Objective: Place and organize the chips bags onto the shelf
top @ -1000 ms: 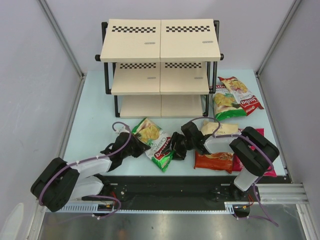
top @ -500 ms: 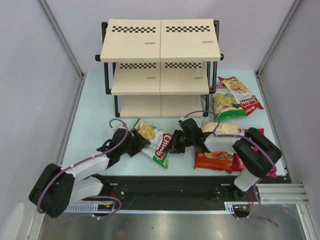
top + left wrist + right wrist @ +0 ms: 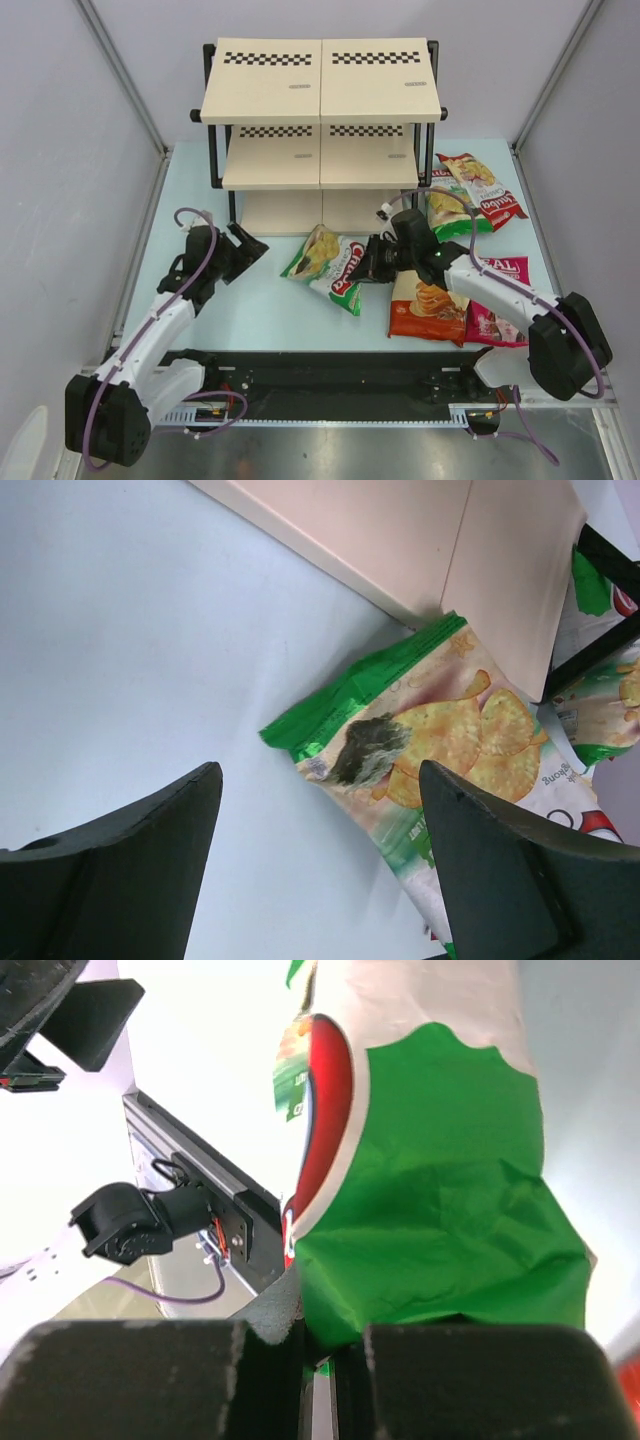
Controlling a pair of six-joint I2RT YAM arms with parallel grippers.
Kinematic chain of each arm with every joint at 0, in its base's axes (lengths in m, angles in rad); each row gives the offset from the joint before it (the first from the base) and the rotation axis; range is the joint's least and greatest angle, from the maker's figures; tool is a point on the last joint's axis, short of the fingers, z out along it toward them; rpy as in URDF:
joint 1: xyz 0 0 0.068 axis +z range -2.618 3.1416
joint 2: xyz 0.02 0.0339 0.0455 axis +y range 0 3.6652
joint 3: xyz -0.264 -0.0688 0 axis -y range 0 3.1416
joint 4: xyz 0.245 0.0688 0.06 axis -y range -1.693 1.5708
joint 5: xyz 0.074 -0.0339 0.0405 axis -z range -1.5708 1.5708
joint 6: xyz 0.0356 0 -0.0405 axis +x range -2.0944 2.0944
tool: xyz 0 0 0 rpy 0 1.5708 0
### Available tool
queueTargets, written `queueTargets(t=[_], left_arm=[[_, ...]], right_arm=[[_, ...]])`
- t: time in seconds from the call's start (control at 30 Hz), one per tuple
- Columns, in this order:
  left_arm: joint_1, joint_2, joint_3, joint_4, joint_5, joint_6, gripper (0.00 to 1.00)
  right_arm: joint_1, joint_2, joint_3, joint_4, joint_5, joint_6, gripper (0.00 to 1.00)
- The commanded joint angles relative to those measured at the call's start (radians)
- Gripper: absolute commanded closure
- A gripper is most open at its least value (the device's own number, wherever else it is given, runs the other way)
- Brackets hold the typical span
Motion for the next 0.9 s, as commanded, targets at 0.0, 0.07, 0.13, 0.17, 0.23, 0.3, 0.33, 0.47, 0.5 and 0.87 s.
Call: queueTargets(t=[0.0, 0.07, 0.13, 0.17, 0.23, 0.3, 0.33, 0.47, 0.5, 0.87], left_arm=[[0.029, -0.036, 0.058, -0.11, -0.023, 0.047, 0.15], [0.048, -0.039, 0.077, -0.137, -0.024, 0.063, 0.15], [0.06, -0.036, 0.11, -0.157, -0.029, 0.084, 0.15], [0.074, -0.035, 0.12, -0.169, -0.024, 0.092, 0.14], [0.086, -0.033, 0.14, -0.174, -0.02, 0.11, 0.14], [0.097, -0.039, 0.147, -0.171, -0.019, 0.113, 0.14], [0.098, -0.038, 0.146, -0.165, -0.021, 0.112, 0.14], [0.1, -0.035, 0.132, -0.133, -0.004, 0.087, 0.14], [0.1, -0.03, 0.128, -0.131, 0.0, 0.081, 0.14], [0.1, -0.015, 0.135, -0.125, -0.009, 0.087, 0.14]], right_arm=[[-0.05, -0.058, 0.093, -0.101, -0.051, -0.074, 1.0], [-0.057, -0.078, 0.145, -0.132, -0.059, -0.072, 1.0], [-0.062, -0.089, 0.185, -0.158, -0.064, -0.086, 1.0], [-0.071, -0.1, 0.227, -0.184, -0.085, -0.093, 1.0], [-0.09, -0.118, 0.259, -0.187, -0.134, -0.109, 1.0], [-0.122, -0.152, 0.302, -0.208, -0.208, -0.123, 1.0], [-0.133, -0.163, 0.317, -0.221, -0.228, -0.138, 1.0], [-0.176, -0.193, 0.403, -0.259, -0.312, -0.132, 1.0], [-0.176, -0.198, 0.434, -0.251, -0.324, -0.126, 1.0], [-0.157, -0.065, 0.78, -0.229, -0.559, -0.15, 1.0]])
